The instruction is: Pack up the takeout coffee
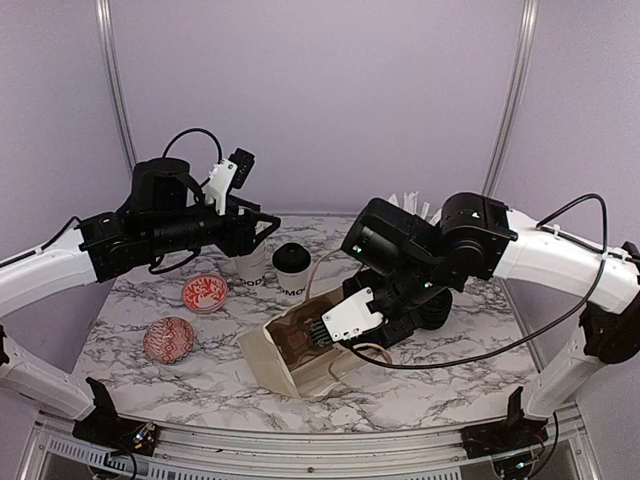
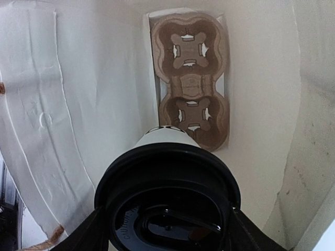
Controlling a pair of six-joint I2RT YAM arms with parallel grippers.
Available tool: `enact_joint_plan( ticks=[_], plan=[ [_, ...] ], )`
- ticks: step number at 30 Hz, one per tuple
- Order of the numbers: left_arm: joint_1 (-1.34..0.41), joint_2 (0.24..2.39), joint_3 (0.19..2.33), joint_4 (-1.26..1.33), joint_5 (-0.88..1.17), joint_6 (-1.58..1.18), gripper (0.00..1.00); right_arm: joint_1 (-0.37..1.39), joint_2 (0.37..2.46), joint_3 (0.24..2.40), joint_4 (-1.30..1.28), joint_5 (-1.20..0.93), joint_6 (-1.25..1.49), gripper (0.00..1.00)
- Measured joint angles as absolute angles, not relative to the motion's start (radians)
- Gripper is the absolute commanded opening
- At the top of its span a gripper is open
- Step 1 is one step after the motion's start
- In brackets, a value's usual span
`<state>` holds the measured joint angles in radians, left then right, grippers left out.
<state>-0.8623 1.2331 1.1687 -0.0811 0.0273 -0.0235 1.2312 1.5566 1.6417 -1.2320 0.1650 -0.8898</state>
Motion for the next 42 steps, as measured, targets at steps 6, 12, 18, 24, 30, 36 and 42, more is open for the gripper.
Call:
enact_joint_plan(
  ticks=[6, 12, 18, 24, 30, 36, 42],
  plan=[
    [-0.816, 1.428, 1.153, -0.097, -0.028, -0.076, 0.52, 1.234, 1.468, 1.474, -1.094, 0.154, -0.93, 0.58],
    [-0.816, 1.505, 1.152, -0.135, -0.027, -0.08, 0.52, 1.251, 1.387, 1.336, -0.981, 0.141, -0.939, 0.57],
    [-0.816, 1.58, 1.148, -0.141, 0.008, -0.08, 0.55, 1.254, 1.375, 1.273, -0.866, 0.167, -0.94, 0.57],
    [-0.816, 1.691, 1.148, -0.154, 0.046, -0.078, 0.55, 1.254, 1.382, 1.256, -0.763, 0.217, -0.949, 0.58],
    [-0.815, 1.723, 1.148, -0.156, 0.063, -0.068, 0.55, 1.254, 1.396, 1.21, -0.702, 0.255, -0.955, 0.59],
    [-0.814, 1.749, 1.148, -0.156, 0.09, -0.063, 0.55, 1.248, 1.407, 1.164, -0.669, 0.27, -0.955, 0.59],
    [-0.812, 1.777, 1.149, -0.155, 0.117, -0.061, 0.55, 1.244, 1.41, 1.151, -0.62, 0.279, -0.959, 0.59]
  ],
)
